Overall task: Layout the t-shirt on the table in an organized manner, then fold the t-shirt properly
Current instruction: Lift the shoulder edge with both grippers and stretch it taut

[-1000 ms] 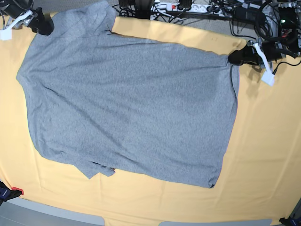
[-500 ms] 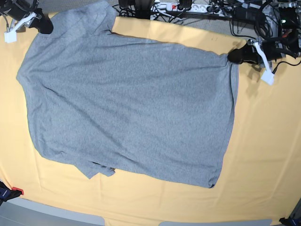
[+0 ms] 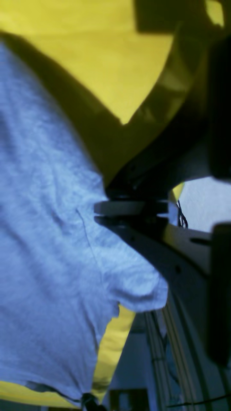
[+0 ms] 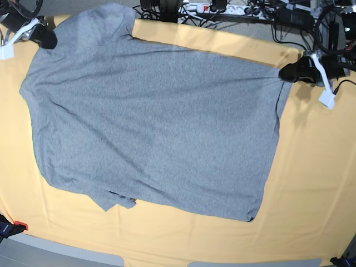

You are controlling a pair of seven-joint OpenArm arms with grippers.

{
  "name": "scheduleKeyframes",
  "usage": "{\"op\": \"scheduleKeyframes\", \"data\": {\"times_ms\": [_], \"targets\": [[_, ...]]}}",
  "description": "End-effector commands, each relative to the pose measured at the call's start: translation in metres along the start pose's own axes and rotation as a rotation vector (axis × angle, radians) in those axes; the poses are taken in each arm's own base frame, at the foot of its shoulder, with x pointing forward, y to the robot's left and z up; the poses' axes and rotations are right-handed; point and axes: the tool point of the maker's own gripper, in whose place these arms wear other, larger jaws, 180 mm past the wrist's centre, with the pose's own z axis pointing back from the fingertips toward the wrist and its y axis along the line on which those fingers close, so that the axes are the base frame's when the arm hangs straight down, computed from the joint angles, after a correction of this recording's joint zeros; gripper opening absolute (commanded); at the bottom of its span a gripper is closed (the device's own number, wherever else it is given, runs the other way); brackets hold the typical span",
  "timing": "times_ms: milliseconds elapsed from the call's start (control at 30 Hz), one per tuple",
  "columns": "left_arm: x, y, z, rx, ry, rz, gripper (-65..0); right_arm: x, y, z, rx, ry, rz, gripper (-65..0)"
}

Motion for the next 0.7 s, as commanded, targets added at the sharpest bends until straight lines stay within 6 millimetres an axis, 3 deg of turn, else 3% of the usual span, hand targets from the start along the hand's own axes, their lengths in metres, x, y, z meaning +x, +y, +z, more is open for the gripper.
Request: {"op": "scheduleKeyframes", "data": {"times_ms": [0, 333, 667], "targets": [[0.013, -0.004, 0.007, 0.0, -0.022, -0.044, -65.0, 0.01, 0.0, 0.006, -0.015, -0.015, 0.04, -65.0], [0.007, -0.035, 0.011, -0.016, 0.058, -0.166, -65.0, -0.003, -0.018, 0.027, -0.127, 0.092, 0.095, -65.0], [0.013, -0.035, 0.021, 0.006, 0.108, -0.228, -65.0, -0.035, -0.022, 0.044, -0.155, 0.183, 0.057, -65.0]]}}
